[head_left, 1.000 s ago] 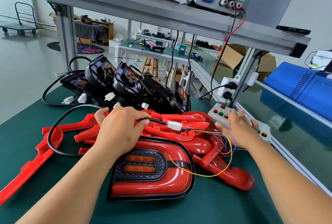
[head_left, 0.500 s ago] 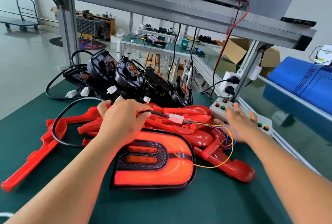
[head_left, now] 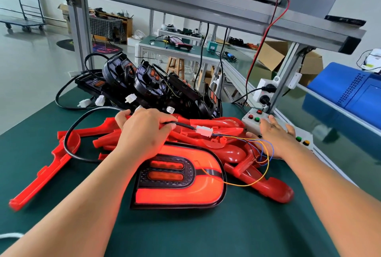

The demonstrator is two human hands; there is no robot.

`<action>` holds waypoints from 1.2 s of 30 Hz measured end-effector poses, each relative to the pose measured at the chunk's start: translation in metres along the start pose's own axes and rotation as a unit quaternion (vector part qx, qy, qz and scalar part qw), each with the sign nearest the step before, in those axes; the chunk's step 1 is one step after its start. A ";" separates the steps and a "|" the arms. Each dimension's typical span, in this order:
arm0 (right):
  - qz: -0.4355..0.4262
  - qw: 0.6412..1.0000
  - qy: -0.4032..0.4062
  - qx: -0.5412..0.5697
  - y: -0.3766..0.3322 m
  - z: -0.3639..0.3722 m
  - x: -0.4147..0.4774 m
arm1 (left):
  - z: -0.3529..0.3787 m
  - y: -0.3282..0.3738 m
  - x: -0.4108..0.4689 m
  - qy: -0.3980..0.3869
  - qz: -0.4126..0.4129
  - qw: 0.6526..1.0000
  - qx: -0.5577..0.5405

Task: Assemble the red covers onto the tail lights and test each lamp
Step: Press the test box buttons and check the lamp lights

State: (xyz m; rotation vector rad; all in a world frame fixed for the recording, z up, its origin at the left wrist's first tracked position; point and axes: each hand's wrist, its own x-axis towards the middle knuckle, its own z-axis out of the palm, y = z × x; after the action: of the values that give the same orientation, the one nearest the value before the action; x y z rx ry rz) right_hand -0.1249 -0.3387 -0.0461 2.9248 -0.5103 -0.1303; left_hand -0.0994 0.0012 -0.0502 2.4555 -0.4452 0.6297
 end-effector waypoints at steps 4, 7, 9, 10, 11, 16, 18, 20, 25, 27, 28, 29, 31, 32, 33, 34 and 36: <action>0.002 1.000 -0.002 0.028 -0.002 0.001 -0.001 | 0.001 -0.001 0.001 0.006 0.003 1.000 -0.006; 0.022 0.995 0.011 0.092 -0.002 -0.017 -0.006 | -0.001 0.001 0.001 0.003 -0.001 1.000 -0.022; 0.027 0.984 0.080 0.154 -0.004 -0.040 -0.016 | -0.003 0.002 0.002 0.003 0.000 0.999 -0.037; 0.010 0.975 0.125 0.182 -0.007 -0.050 -0.022 | -0.005 0.003 0.004 0.007 0.002 0.999 -0.044; -0.029 0.965 0.160 0.204 -0.013 -0.057 -0.030 | -0.007 0.005 0.005 0.013 0.005 0.999 -0.049; -0.217 0.945 0.149 0.192 -0.074 -0.053 -0.065 | -0.015 0.017 0.011 0.019 0.019 0.996 -0.085; -0.211 0.951 0.158 0.158 -0.085 -0.046 -0.067 | -0.020 0.022 0.013 0.013 0.033 0.996 -0.086; -0.209 0.947 0.144 0.199 -0.088 -0.041 -0.066 | -0.025 0.025 0.016 0.006 0.045 0.996 -0.073; -0.227 0.930 0.183 0.224 -0.081 -0.032 -0.068 | -0.031 0.028 0.023 -0.036 0.055 0.997 -0.032; -0.232 0.928 0.196 0.215 -0.076 -0.032 -0.070 | -0.031 0.029 0.024 -0.053 0.053 0.997 -0.028; -0.234 0.928 0.200 0.210 -0.074 -0.032 -0.071 | -0.032 0.028 0.023 -0.061 0.053 0.996 -0.030; -0.235 0.929 0.203 0.203 -0.073 -0.031 -0.073 | -0.033 0.028 0.023 -0.068 0.055 0.996 -0.033; -0.232 0.931 0.205 0.191 -0.069 -0.030 -0.075 | -0.036 0.024 0.022 -0.075 0.054 0.995 -0.048; -0.229 0.933 0.204 0.189 -0.068 -0.029 -0.076 | -0.038 0.023 0.022 -0.076 0.054 0.994 -0.058; -0.226 0.934 0.202 0.189 -0.066 -0.027 -0.077 | -0.041 0.021 0.023 -0.076 0.055 0.994 -0.064; -0.220 0.935 0.201 0.192 -0.064 -0.026 -0.076 | -0.043 0.020 0.024 -0.076 0.058 0.993 -0.064; -0.192 0.945 0.190 0.183 -0.060 -0.023 -0.072 | -0.049 0.019 0.027 -0.064 0.054 0.994 -0.066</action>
State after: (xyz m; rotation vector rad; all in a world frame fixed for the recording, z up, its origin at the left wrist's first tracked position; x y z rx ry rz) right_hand -0.1701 -0.2549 -0.0301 3.2470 0.1156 0.5294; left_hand -0.1017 0.0103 0.0077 2.3662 -0.6533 0.4716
